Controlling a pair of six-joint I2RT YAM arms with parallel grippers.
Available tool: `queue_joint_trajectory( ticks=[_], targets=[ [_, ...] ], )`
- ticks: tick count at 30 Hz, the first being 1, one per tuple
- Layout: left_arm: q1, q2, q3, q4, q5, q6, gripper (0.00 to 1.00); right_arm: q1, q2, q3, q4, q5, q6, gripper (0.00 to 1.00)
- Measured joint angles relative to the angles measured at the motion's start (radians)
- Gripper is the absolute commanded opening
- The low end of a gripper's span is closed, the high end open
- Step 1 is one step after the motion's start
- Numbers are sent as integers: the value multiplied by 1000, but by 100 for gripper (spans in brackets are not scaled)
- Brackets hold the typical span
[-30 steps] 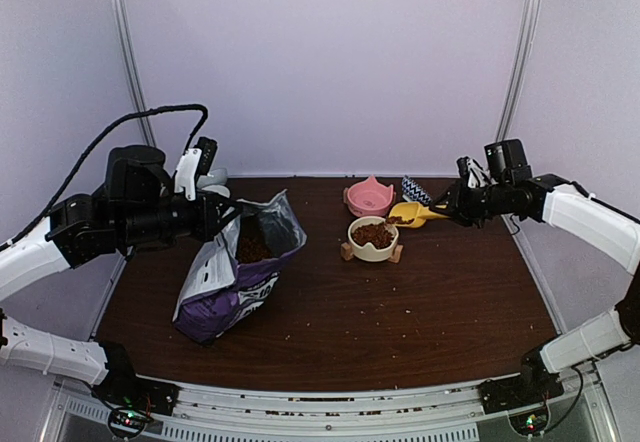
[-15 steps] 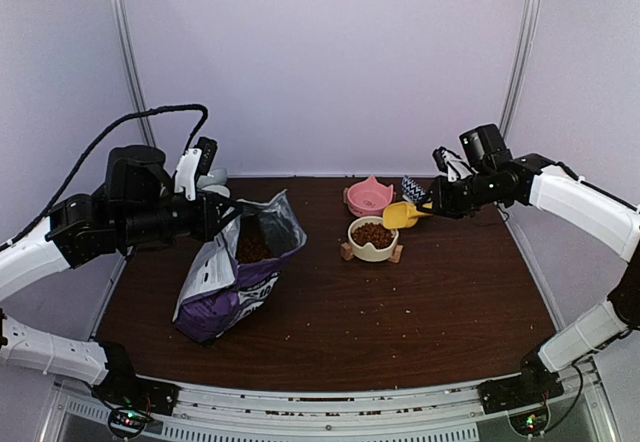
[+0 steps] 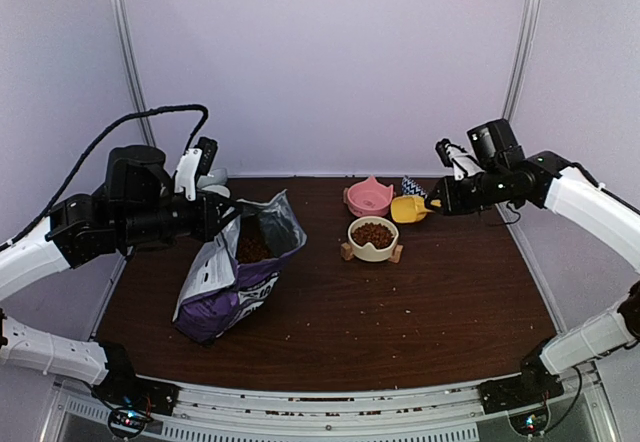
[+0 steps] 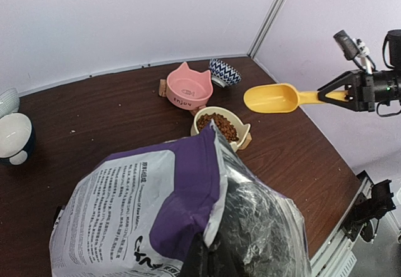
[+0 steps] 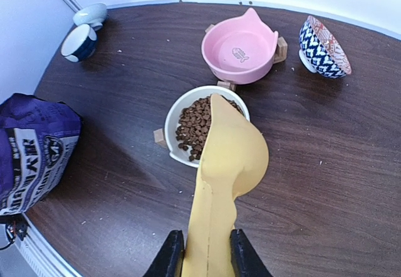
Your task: Serve the pet food
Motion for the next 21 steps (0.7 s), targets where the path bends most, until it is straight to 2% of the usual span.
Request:
queue_joint_trajectory(
  ticks=[6,11,16,21],
  targets=[
    [0,43,22,0,56,42,0,27,-239,1,-32,-162,68,0],
    [0,130,70,2,135,79,0,191,-352,-3,57,-289,182,0],
    [0,161,86,2,174,92,0,321,-309,-13,115,-313,220,0],
    [0,161,86,-1,191,104,0,388,-159,-3,109,-293,212,0]
  ],
)
